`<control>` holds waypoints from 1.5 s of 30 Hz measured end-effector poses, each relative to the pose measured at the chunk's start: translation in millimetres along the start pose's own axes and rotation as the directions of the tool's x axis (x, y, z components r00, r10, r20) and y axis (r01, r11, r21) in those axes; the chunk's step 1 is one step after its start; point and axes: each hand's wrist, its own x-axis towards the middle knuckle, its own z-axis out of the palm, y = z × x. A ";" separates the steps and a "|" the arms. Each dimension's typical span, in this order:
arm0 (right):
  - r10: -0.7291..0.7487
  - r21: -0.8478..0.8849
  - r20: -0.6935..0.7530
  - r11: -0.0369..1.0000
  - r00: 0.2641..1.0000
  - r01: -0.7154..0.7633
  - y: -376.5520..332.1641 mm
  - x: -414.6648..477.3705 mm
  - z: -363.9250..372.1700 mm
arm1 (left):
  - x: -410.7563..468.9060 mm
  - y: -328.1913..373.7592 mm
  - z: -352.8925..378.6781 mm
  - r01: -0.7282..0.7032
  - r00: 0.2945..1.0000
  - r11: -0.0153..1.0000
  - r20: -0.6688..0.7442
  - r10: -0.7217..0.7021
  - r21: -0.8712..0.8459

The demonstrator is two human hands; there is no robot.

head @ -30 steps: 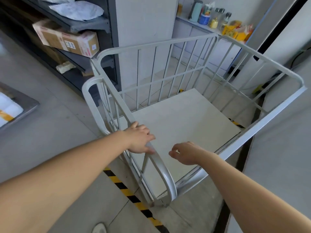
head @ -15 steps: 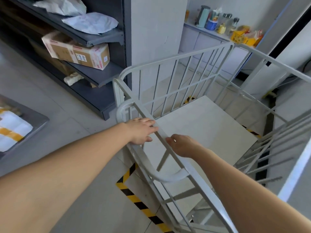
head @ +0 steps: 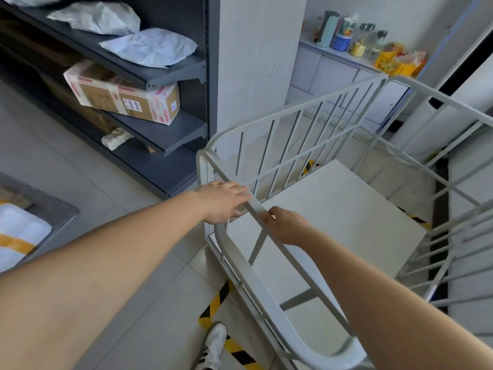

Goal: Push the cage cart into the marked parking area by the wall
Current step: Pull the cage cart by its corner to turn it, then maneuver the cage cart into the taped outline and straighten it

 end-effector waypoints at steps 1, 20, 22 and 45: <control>-0.007 0.014 -0.005 1.000 1.000 0.007 -7.9 11.0 -3.4 | 5.9 -12.2 -1.7 0.001 1.000 1.000 -0.005 -0.001 0.007; 0.041 0.260 0.130 0.963 0.991 -0.074 -106.4 162.6 -32.8 | 100.0 -173.2 -22.0 -0.284 0.959 0.951 0.031 0.282 0.122; 0.053 0.299 0.159 0.949 0.986 -0.099 -113.6 171.3 -36.1 | 109.3 -191.2 -25.3 -0.337 0.941 0.930 0.043 0.335 0.143; 0.444 0.283 0.015 0.857 0.896 -0.430 -172.9 202.1 -22.4 | 200.3 -233.4 -61.2 -0.663 0.643 0.341 0.273 0.716 0.666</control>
